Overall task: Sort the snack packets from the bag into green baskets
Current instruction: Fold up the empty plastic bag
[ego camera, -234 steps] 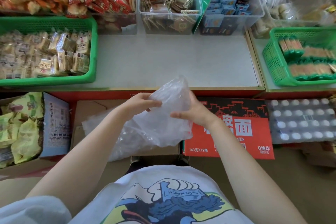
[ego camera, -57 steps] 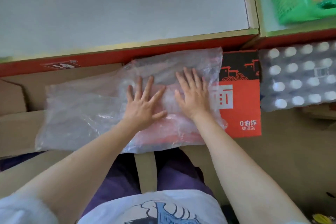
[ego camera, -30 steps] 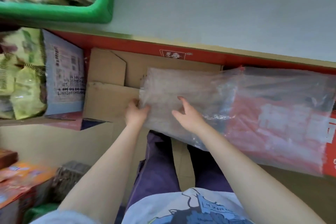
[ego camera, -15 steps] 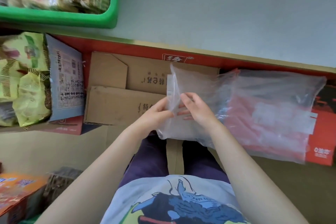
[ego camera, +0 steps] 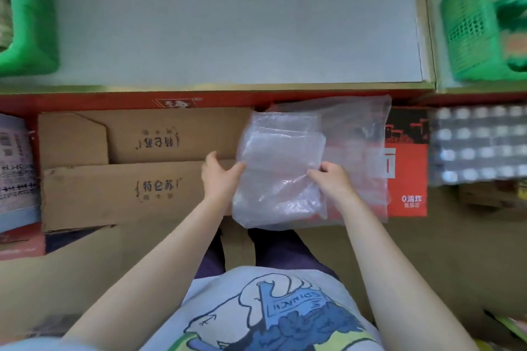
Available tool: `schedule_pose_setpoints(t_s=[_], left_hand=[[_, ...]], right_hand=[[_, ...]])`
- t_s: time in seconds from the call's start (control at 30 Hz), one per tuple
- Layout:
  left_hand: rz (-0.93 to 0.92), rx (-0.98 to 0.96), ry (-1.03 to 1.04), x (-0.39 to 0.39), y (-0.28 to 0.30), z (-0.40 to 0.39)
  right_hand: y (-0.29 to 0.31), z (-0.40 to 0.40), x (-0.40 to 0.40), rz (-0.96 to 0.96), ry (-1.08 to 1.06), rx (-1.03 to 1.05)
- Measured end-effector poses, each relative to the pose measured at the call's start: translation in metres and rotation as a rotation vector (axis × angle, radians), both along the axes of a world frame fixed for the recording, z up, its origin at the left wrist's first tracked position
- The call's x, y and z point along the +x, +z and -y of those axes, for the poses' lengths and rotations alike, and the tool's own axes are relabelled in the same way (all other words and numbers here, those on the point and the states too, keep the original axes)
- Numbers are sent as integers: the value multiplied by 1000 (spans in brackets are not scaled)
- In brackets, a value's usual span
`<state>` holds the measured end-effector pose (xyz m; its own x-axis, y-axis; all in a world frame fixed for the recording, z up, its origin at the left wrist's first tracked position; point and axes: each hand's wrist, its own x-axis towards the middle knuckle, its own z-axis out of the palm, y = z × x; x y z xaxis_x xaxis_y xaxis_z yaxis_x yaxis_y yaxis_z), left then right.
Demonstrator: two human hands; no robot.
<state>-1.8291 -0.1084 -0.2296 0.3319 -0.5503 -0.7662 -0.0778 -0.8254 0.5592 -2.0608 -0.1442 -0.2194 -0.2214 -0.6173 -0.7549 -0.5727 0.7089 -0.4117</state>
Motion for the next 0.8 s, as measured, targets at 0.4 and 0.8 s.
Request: schedule_pose_setpoints(t_s=[0.4, 0.8], left_hand=[[-199, -10, 114, -8, -4, -13], [-737, -123, 91, -54, 95, 5]], right_hand=[[36, -5, 0, -211, 205, -387], [72, 9, 27, 677, 83, 40]])
